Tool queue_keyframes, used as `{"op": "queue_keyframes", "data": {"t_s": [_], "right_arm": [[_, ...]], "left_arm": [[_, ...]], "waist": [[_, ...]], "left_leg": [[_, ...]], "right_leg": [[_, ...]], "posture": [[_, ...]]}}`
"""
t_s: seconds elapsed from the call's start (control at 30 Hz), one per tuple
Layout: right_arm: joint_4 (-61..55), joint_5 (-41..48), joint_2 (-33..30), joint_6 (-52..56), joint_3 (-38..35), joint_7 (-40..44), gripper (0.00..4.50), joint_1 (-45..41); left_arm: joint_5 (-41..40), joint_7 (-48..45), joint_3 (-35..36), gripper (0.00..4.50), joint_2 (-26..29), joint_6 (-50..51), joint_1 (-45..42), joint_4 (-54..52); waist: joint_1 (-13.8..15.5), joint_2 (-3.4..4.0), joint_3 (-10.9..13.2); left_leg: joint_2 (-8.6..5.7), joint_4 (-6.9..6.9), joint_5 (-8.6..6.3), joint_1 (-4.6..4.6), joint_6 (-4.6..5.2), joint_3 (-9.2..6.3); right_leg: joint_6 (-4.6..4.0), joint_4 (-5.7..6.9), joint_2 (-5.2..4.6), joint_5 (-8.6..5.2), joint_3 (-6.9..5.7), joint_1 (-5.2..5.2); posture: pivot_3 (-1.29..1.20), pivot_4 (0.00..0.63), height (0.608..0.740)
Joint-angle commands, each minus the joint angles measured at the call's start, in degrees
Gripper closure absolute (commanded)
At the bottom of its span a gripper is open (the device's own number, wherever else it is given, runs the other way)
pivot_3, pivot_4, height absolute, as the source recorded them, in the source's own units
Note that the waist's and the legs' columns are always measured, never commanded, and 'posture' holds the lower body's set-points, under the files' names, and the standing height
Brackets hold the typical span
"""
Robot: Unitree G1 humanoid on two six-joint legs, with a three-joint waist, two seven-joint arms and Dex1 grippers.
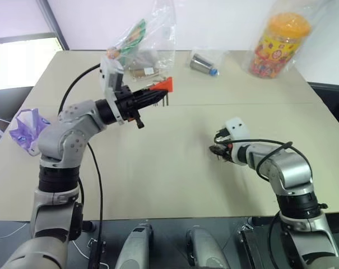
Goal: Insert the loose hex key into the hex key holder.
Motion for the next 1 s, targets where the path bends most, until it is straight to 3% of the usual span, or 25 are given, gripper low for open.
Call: {"op": "queue_keyframes", "data": {"t_s": [0.03,0.23,0.37,0.43,0.63,1.0], "right_arm": [[0.57,-0.37,0.4,-0.99,2.41,0.68,4.49,0.07],[-2.75,-0.98,-1.74,-4.0,4.85,2.94,4.49,1.11],[-3.66,-4.47,-0.75,-22.67,3.72,3.12,4.49,0.25],[-1.49,-5.58,1.89,-32.4,0.74,0.31,4.49,-4.14],[3.97,-2.61,10.3,-47.33,-6.44,-4.43,4.49,-17.24],[-0.27,12.25,17.82,-40.98,-9.25,-2.09,4.49,-25.1]], "left_arm": [[-0.15,0.77,0.66,4.5,0.06,-0.83,-0.35,-1.94],[0.19,1.43,0.36,4.5,-0.35,-1.37,-0.63,-1.5],[0.15,1.33,0.09,4.5,-0.93,-1.5,-0.9,-1.66],[0.25,1.11,-0.16,4.5,-1.29,-1.68,-1.28,-1.6],[1.38,0.36,-0.93,4.5,-2.27,-3.08,-2.13,0.1],[3.8,-0.43,-1.89,4.5,-3.85,-6.68,-5.47,4.99]], "waist": [[0.01,0.0,0.0],[0.07,0.0,0.0],[0.02,0.03,0.02],[0.0,0.03,0.02],[0.15,0.08,0.06],[0.24,0.09,0.06]], "left_leg": [[0.01,0.0,0.0,0.0,0.0,-0.01],[0.02,0.0,0.0,0.0,0.0,-0.01],[0.01,-0.03,0.0,0.0,0.0,0.03],[0.01,-0.03,0.0,0.0,0.0,0.03],[0.02,-0.04,0.0,0.0,-0.01,0.01],[-0.01,-0.09,0.0,0.0,-0.01,-0.02]], "right_leg": [[0.0,0.0,0.02,0.0,0.0,0.0],[0.0,0.0,0.02,0.0,0.0,0.0],[0.0,-0.02,0.02,0.0,0.01,-0.03],[0.01,-0.01,0.02,0.0,0.01,-0.03],[0.01,0.01,0.04,0.0,0.01,-0.04],[0.0,0.04,-0.01,0.0,-0.01,-0.07]], "posture": [[0.0,0.15,0.74],[0.0,0.15,0.74],[0.0,0.15,0.74],[0.0,0.15,0.74],[0.0,0.15,0.74],[0.0,0.15,0.74]]}}
